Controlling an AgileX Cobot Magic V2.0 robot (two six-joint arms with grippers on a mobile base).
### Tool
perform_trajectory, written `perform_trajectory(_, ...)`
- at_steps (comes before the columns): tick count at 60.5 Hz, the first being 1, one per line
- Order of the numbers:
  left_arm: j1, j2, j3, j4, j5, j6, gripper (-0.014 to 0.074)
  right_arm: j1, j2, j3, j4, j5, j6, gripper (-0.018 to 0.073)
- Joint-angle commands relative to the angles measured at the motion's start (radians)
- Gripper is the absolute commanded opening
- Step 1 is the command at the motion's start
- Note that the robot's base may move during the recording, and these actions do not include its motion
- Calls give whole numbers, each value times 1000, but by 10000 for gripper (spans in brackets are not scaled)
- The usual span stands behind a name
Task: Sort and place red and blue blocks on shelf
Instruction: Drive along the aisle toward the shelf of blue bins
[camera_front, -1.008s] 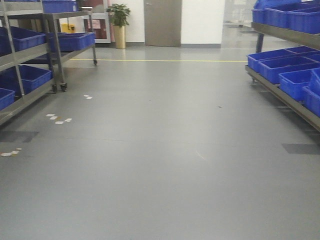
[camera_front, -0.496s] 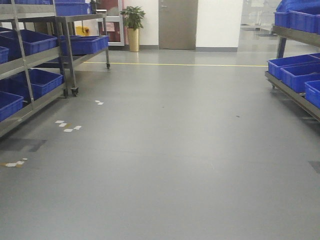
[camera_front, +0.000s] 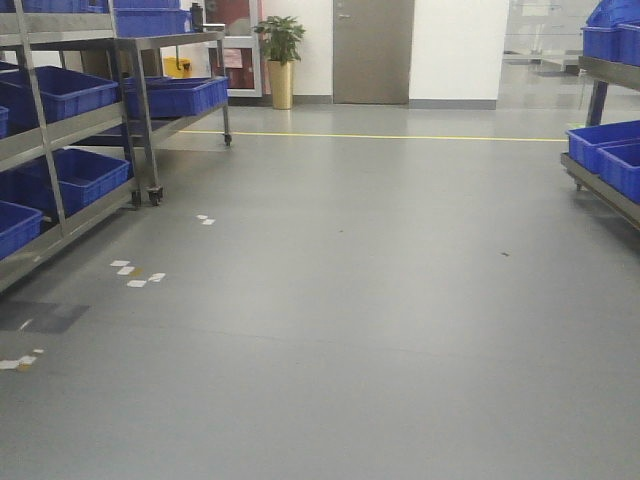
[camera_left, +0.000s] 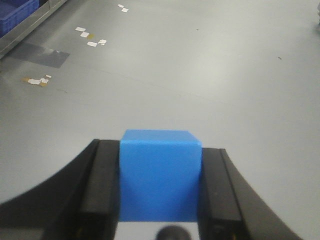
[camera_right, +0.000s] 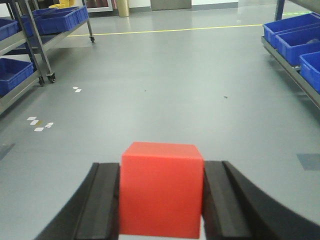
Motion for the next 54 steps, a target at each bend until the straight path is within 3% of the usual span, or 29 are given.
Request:
perform_trajectory(1,3,14,-29,9,-79,-4,124,-6,9,-32,-10,-96,-3,57)
perform_trajectory(54,3,14,-29,9,-79,-4,124,-6,9,-32,-10,-96,-3,57)
